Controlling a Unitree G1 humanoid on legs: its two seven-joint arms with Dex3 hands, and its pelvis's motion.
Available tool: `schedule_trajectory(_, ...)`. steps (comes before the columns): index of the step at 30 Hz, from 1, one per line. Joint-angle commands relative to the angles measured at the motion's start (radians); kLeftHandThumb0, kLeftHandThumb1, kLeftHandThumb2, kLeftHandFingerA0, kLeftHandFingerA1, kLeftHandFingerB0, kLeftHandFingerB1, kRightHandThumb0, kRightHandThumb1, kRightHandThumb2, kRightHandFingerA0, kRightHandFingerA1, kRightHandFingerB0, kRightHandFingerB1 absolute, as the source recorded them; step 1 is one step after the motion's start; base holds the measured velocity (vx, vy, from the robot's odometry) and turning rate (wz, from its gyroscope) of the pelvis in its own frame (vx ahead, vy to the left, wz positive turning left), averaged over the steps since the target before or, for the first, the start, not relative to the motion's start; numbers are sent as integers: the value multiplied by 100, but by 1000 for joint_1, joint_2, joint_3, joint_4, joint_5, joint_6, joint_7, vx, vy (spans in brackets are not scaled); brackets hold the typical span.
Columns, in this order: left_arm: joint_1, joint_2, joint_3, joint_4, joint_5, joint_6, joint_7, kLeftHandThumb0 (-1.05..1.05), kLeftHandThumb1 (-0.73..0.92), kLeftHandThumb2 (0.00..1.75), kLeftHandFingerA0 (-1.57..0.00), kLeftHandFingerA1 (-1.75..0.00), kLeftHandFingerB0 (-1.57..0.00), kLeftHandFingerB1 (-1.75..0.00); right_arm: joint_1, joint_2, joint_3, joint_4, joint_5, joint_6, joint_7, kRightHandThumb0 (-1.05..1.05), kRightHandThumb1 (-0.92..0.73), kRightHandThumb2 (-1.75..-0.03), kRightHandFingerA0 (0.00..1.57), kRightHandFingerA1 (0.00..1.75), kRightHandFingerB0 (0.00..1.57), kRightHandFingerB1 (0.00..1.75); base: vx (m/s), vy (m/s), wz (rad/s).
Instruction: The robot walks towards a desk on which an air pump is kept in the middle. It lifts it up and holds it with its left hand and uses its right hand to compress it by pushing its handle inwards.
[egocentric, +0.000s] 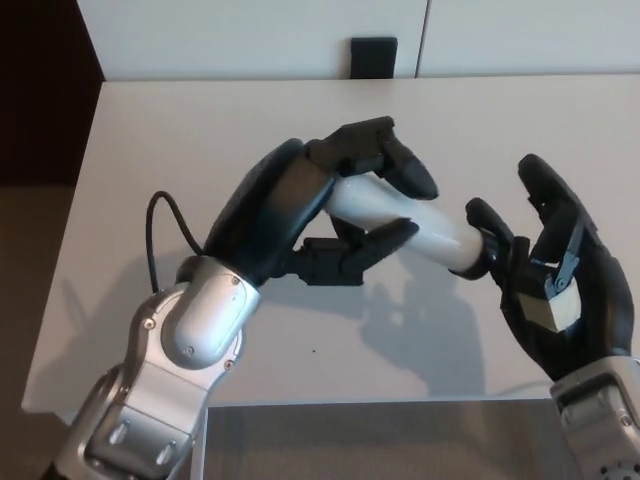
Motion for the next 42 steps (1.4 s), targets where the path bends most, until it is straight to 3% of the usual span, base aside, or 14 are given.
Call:
schedule_trajectory(1,-11,49,37,95,49,-78,16,-11,78,65,-71,-157,-66,-121,-29,-14,-23,-45,34,-26,35,-77,-73,-114,2,37,1,25,0,0,0)
schedule_trajectory(3,-17,57,60,124,48,-87,27,-7,79,64,-72,-157,-65,-123,-26,-31,-42,-42,33,-32,44,-89,-80,-115,8,35,7,17,0,0,0)
schedule_trajectory(17,-84,26,132,492,36,-201,91,-11,81,67,-75,-161,-60,-134,38,-95,-143,-33,34,-71,92,-78,-73,-115,2,38,1,24,0,0,0)
schedule_trajectory(25,-63,-24,100,555,55,-225,112,-10,82,70,-77,-159,-66,-127,79,-103,-135,-36,22,-97,128,-90,-79,-115,8,34,7,17,0,0,0)
schedule_trajectory(30,-75,-48,81,603,65,-239,119,-9,82,67,-76,-158,-68,-126,90,-95,-132,-52,25,-103,124,-84,-74,-111,8,41,7,26,0,0,0)
schedule_trajectory(31,-78,-54,76,616,63,-236,111,-10,82,66,-83,-148,-74,-106,95,-93,-128,-60,25,-104,124,-80,-71,-112,4,42,3,28,0,0,0)
schedule_trajectory(32,-80,-58,73,624,60,-234,105,-10,82,66,-83,-148,-74,-106,98,-92,-125,-64,25,-104,124,-80,-71,-112,4,42,3,28,0,0,0)
schedule_trajectory(33,-87,-39,54,624,54,-234,44,-58,55,87,-56,-58,-35,-48,103,-92,-121,-72,24,-104,125,-79,-71,-112,4,42,3,28,0,0,0)
schedule_trajectory(34,-93,-25,41,624,50,-236,0,-58,55,87,-56,-58,-35,-48,106,-92,-119,-78,24,-103,125,-79,-71,-112,4,42,3,28,0,0,0)
schedule_trajectory(35,-107,13,2,597,66,-196,-93,-91,58,93,0,-2,0,-9,110,-95,-115,-84,24,-106,132,-84,-74,-111,7,39,6,25,0,0,0)
schedule_trajectory(37,-135,67,-67,543,105,-123,-222,-92,57,91,0,0,0,-4,115,-106,-113,-100,19,-115,141,-83,-74,-111,7,38,6,25,0,0,0)
schedule_trajectory(40,-141,79,-83,526,113,-111,-238,-94,59,94,0,0,0,-4,118,-108,-113,-111,19,-116,140,-83,-74,-111,7,38,6,25,0,0,0)
schedule_trajectory(41,-137,94,-87,500,116,-106,-245,-105,74,109,0,0,0,-3,123,-108,-112,-121,23,-114,141,-82,-74,-111,7,35,6,24,0,0,0)
schedule_trajectory(42,-134,105,-90,480,117,-101,-250,-105,74,109,0,0,0,-3,127,-109,-112,-128,26,-111,142,-82,-74,-111,7,35,6,24,0,0,0)
